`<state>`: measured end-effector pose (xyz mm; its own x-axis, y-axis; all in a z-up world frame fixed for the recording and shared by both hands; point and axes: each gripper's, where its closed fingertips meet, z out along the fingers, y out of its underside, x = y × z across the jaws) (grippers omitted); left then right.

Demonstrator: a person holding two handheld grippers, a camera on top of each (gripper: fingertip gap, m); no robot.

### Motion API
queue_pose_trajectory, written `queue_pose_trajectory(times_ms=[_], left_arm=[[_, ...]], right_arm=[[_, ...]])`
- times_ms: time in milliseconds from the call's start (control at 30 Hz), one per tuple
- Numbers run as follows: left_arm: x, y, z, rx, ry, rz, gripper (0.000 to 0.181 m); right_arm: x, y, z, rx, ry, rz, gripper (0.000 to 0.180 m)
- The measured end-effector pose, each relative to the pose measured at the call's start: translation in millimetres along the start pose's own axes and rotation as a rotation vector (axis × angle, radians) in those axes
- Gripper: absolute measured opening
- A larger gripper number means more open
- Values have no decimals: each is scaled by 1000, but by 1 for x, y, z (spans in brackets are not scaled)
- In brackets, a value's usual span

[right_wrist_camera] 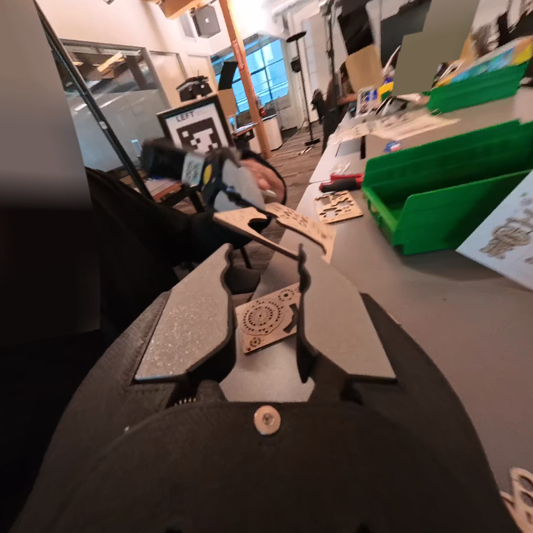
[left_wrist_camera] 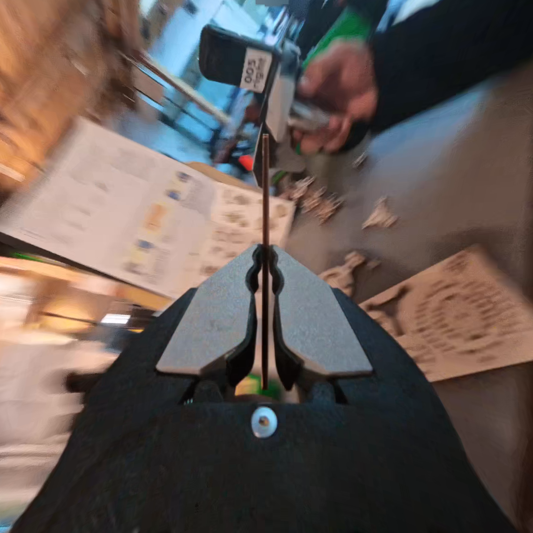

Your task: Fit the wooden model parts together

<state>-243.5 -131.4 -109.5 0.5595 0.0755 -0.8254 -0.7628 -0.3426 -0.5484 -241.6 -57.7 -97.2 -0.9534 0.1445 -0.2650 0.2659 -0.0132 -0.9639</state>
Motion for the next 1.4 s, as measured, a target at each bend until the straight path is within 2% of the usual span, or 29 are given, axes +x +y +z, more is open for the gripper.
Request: queue_pose_trajectory(times_ms=[67,233,367,500,867,933,1000,1133,1300,1333,1400], left_arm=[[0,-1,-2,-79,-155,404,0],[4,2,-1,-129,-261,646,0],[3,0,-1,-126,-273,657,0],[2,-3,0,-134,-309,747,0],[3,-6,5,-112,-348,815,0],[2,-5,5,-101,-327,704,0],[1,-9,6,-64,-272,468,0],[18,-9,20,-33,80,-256,0],[12,-23,20,113,437,-1024,0],[10,-23,20,142,486,-1121,0],[12,-16,23,141,504,-1197,0]], right_arm=[[-5,-9,-4,31,30,-80,51],[-14,-12,-5,15,107,-262,57],[-18,-1,0,-54,117,-320,58],[-14,7,3,-108,165,-371,56],[-16,9,5,-126,198,-447,56],[-16,7,4,-122,206,-454,57],[-16,3,3,-98,220,-460,57],[3,-6,-3,-54,348,-449,54],[18,14,4,-145,348,-329,41],[18,18,7,-160,329,-302,38],[16,24,12,-171,282,-252,27]])
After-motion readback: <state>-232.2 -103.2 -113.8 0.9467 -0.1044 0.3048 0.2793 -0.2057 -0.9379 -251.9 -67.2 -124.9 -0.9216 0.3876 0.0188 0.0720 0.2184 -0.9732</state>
